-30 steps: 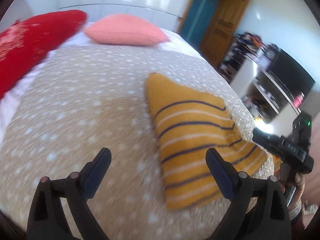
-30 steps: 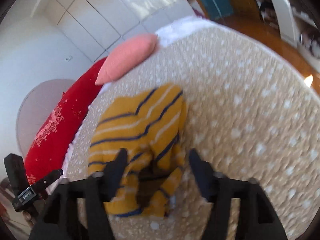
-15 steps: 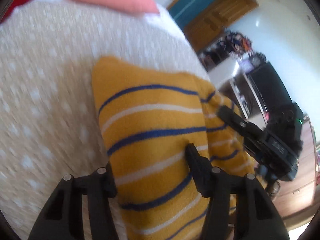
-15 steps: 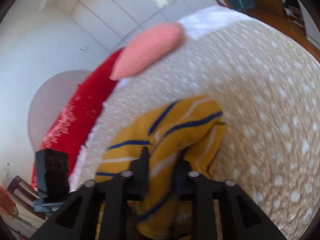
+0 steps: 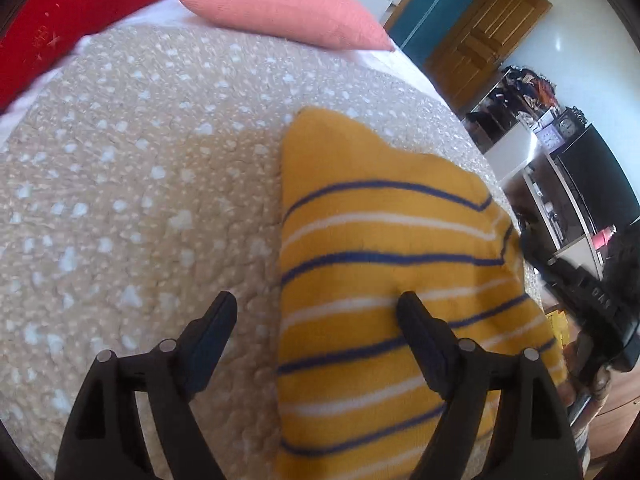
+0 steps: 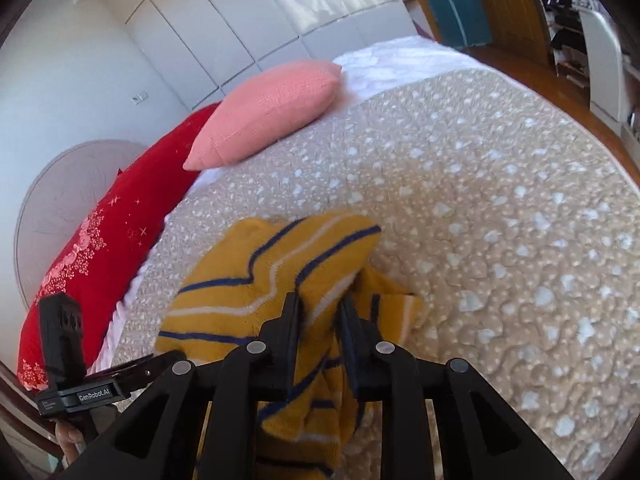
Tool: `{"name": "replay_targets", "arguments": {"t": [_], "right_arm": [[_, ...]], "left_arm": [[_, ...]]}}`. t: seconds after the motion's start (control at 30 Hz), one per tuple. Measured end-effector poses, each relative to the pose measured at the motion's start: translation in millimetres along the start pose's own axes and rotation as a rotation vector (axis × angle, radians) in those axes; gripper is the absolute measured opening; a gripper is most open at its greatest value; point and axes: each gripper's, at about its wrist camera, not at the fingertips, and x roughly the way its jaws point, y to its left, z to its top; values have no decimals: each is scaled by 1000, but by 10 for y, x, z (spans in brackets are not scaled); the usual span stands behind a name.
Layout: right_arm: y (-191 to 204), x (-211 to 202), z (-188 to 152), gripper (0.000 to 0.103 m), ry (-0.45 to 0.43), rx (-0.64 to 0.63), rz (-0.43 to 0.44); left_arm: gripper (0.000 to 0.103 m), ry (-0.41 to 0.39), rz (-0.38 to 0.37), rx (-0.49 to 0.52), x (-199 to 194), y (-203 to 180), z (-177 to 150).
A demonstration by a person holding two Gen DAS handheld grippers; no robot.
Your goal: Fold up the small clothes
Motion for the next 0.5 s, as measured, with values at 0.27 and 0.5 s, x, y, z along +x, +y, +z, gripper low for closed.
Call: {"name": "replay_targets", "arguments": {"t": [0.27,0.5], "right_arm": [[394,-98,126,32,21,20,181],[-133,124,-841,29,176,223,154]], "left_arm": [[82,-144,68,53,-819,-82,-338],[90,-340,223,122,-1476,-226,-796]]}}
